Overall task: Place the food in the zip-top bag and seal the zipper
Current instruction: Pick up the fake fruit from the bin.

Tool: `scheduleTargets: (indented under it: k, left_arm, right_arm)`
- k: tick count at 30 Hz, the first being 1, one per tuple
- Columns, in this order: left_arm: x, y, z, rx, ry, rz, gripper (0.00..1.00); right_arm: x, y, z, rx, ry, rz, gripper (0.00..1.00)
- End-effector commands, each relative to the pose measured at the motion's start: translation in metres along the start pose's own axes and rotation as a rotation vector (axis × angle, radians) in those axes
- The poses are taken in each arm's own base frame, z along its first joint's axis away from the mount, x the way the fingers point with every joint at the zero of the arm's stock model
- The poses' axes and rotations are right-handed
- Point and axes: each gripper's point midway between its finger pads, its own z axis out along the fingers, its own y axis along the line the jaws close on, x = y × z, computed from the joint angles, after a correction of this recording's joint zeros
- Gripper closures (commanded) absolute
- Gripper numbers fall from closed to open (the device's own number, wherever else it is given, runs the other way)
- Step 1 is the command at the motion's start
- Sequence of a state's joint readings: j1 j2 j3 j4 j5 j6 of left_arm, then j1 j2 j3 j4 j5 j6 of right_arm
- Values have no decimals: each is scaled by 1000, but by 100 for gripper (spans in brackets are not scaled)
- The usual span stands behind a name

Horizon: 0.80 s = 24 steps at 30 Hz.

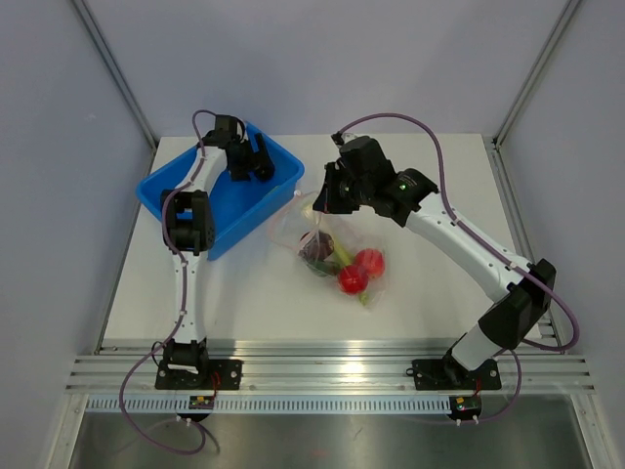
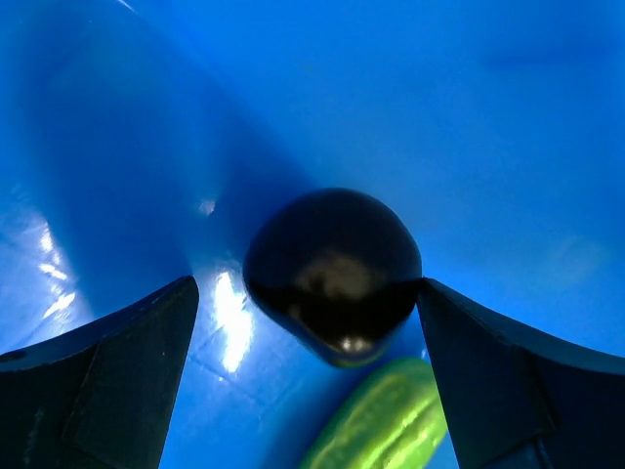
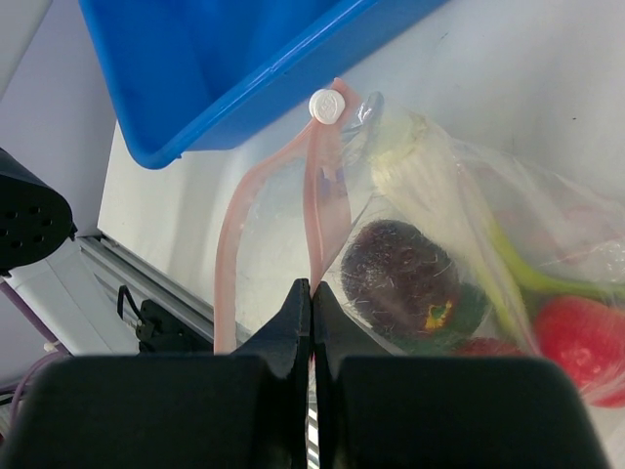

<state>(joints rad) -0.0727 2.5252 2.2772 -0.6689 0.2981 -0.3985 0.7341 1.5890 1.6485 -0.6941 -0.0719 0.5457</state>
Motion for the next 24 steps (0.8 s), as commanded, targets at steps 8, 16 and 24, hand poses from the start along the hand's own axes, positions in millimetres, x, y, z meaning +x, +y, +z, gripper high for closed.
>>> scheduleTargets:
  k: [8, 16, 24]
  left_arm:
    - [-16, -33, 3, 90, -71, 31, 23]
    - [-40, -49, -49, 72, -176, 88, 47]
    - [-63, -68, -146, 21, -329, 171, 59]
  right_arm:
    - [-14, 16, -7, -46, -36, -27, 100]
    - [-12, 17, -8, -51, -36, -19, 100]
    - [-8, 15, -9, -59, -43, -6, 100]
